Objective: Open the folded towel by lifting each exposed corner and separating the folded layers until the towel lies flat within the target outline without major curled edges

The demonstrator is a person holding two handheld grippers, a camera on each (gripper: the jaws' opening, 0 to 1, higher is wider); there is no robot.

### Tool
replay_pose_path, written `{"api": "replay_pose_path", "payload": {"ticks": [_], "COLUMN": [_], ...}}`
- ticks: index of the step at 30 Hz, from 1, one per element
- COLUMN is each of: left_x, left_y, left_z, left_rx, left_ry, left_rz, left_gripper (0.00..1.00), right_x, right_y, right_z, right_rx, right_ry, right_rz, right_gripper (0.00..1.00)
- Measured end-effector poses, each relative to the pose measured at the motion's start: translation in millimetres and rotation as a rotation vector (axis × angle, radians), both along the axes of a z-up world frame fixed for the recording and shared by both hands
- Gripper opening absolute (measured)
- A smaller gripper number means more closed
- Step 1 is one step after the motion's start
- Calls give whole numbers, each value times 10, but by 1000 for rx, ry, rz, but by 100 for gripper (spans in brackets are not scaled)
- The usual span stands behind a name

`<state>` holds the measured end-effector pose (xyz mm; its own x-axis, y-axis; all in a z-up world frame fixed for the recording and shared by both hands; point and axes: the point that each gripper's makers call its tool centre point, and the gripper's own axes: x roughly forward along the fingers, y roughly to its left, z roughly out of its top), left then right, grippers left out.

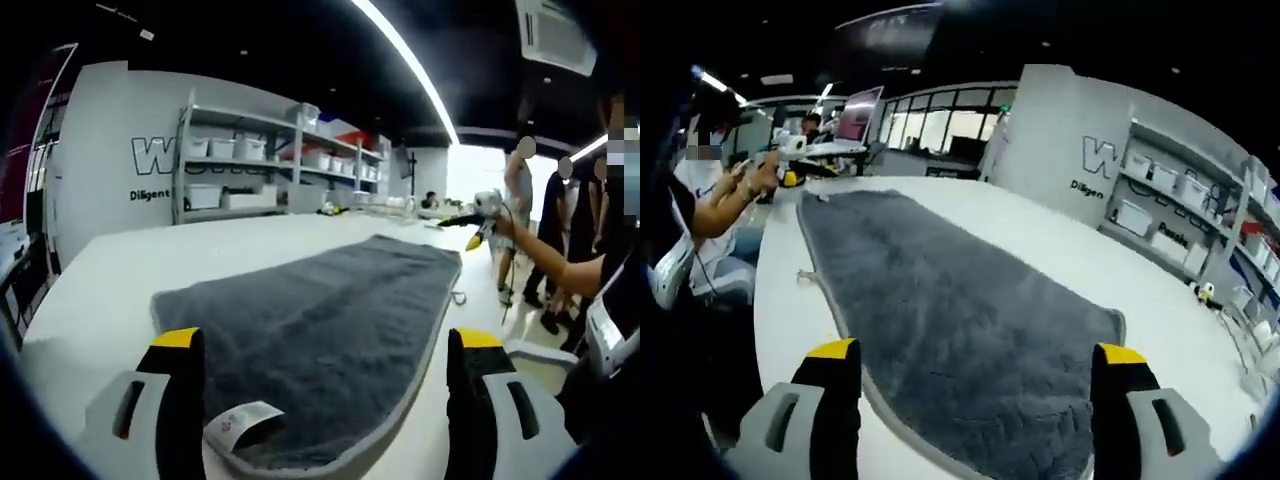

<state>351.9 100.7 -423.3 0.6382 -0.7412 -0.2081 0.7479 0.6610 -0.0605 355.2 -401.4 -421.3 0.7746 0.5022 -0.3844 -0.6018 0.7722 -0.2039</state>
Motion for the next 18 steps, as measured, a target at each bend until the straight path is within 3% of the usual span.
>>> {"api": "replay_pose_path", "payload": {"ticks": [5,9,18], "left_x": [2,-25,-111], "left_y": [-156,-403,-966], "left_z": [29,53,41], "left_rx": [-2,0,18], "left_ry": [-3,4,28], "left_rz": [-26,-68,-193], "left_gripper": [99,99,86], "right_x": [62,21,-97], "right_y": [-298,-470,-560], "right_z": [-31,-101,-239], "right_rx": [38,38,34], "right_ry": [-1,12,42], "right_rz": [-98,-147,-176], "right_gripper": [99,99,98]}}
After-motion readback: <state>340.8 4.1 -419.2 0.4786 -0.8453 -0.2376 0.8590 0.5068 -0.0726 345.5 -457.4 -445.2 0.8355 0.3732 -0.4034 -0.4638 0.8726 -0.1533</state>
